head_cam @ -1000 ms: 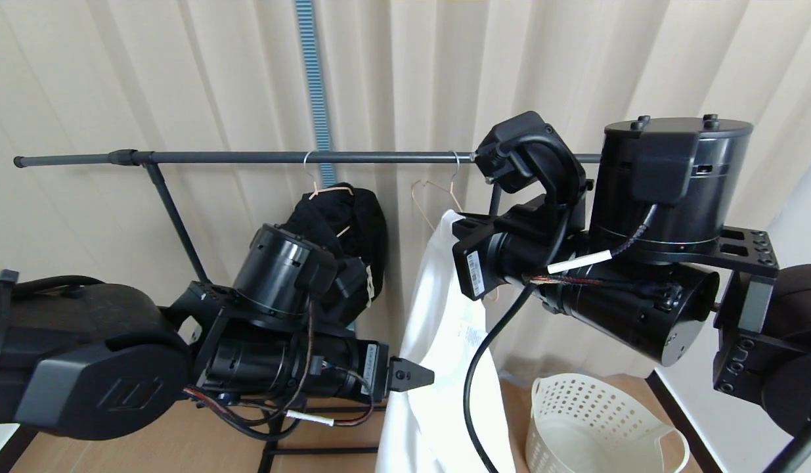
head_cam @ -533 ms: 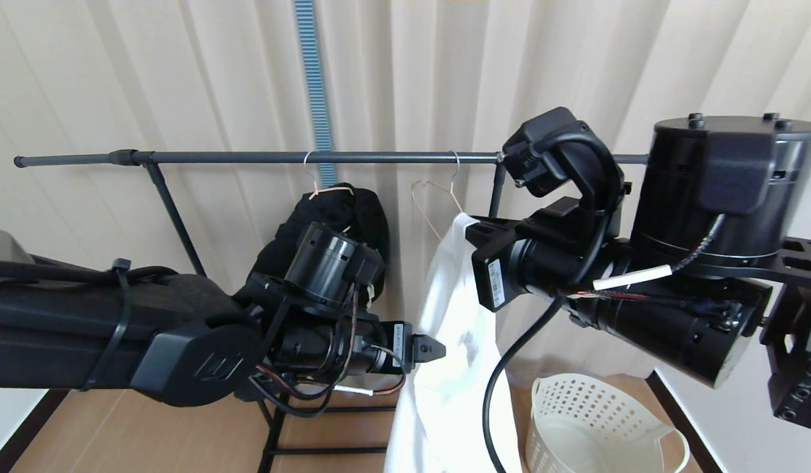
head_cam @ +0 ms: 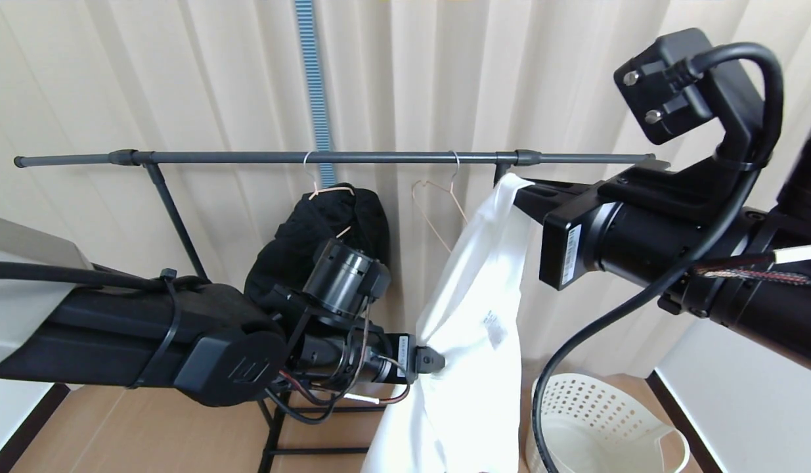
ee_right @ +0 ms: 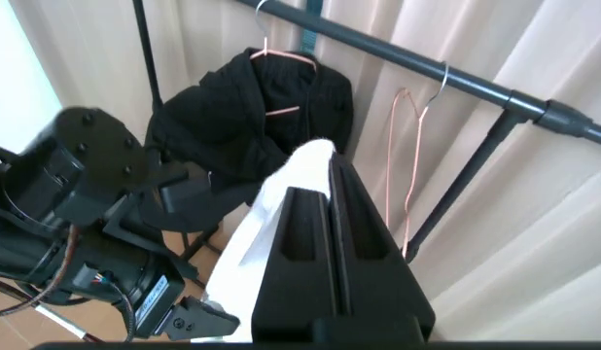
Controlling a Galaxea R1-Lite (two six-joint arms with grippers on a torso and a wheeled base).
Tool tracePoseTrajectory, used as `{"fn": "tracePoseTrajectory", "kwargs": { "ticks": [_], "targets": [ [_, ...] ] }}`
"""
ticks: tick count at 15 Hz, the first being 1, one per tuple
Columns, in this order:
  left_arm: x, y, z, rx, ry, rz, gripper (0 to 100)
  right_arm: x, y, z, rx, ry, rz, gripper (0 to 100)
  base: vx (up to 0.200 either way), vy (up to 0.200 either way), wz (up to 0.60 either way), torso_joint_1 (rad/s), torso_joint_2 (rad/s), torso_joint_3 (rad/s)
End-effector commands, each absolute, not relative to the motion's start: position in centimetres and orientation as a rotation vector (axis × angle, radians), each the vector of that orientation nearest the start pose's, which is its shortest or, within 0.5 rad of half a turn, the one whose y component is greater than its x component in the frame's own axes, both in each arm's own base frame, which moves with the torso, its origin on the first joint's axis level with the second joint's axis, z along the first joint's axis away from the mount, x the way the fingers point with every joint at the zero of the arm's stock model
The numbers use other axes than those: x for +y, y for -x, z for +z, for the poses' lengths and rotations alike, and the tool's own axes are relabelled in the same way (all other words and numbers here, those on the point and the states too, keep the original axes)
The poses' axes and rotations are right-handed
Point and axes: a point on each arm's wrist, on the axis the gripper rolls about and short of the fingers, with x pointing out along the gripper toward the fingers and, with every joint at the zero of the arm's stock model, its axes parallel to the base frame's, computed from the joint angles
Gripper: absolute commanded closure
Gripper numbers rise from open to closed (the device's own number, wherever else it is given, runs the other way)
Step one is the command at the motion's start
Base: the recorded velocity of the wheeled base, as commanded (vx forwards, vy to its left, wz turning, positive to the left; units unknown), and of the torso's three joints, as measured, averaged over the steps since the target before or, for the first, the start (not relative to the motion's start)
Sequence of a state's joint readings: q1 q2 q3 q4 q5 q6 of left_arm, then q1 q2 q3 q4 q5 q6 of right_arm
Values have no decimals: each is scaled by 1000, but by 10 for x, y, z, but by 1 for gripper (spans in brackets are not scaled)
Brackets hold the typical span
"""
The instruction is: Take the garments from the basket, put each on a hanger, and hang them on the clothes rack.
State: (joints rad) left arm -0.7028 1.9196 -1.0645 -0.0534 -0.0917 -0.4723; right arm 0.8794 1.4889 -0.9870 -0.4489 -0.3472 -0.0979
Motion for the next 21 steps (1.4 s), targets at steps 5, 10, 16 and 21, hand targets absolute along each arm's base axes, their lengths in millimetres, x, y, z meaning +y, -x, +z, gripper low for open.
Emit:
{"fn": "tracePoseTrajectory", "kwargs": {
  "ticks": [5,10,16,21],
  "targets": [
    [-220,-244,138,907,161,-548,0,178,-179,282,-4,109,472,100,0,0,0,0,0,0],
    [-204,-223,165,824,169,-553,100,161,-192,279,12,115,386,100,0,0,0,0,0,0],
    [-189,-224,197,656,91,-504,100,135,-207,237,147,180,274,100,0,0,0,0,0,0],
    [-203,-243,207,574,19,-460,100,129,-205,205,252,230,272,100,0,0,0,0,0,0]
  ]
}}
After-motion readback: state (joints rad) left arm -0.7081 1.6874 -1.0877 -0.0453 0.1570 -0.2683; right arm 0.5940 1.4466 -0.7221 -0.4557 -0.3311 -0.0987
